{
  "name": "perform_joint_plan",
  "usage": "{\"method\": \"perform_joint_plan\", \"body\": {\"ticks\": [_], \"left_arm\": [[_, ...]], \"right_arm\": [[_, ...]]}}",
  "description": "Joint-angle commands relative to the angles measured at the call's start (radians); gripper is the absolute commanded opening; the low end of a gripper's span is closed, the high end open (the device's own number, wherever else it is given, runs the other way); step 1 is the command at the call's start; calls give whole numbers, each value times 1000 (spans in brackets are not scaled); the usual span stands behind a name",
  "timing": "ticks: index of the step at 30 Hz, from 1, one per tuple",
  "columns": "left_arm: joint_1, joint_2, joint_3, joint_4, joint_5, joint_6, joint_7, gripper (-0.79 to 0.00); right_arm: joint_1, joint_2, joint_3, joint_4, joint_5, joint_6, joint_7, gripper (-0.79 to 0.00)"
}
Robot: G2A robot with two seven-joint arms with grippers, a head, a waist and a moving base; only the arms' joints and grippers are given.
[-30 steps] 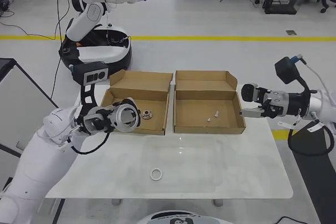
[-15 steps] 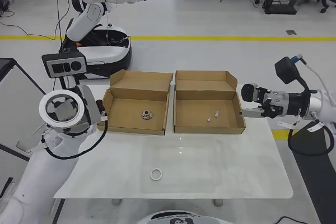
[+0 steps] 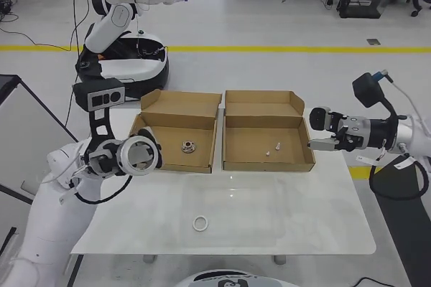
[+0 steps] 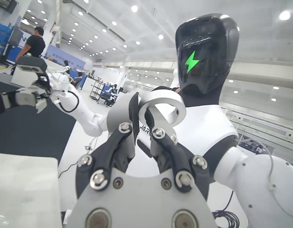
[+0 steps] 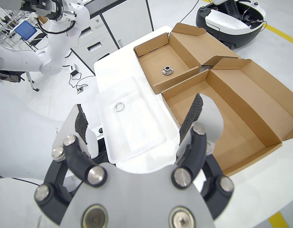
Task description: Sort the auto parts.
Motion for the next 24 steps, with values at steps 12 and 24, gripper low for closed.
{"method": "perform_joint_plan", "body": {"ticks": [12,24], "left_arm": [[4,-22,-36,8,-115,34,-33,-785],[7,-30,-54,16,-143,52,-52,-785]], "right_arm": [[0,0,0,0,0,0,0,0],[0,0,0,0,0,0,0,0]]}}
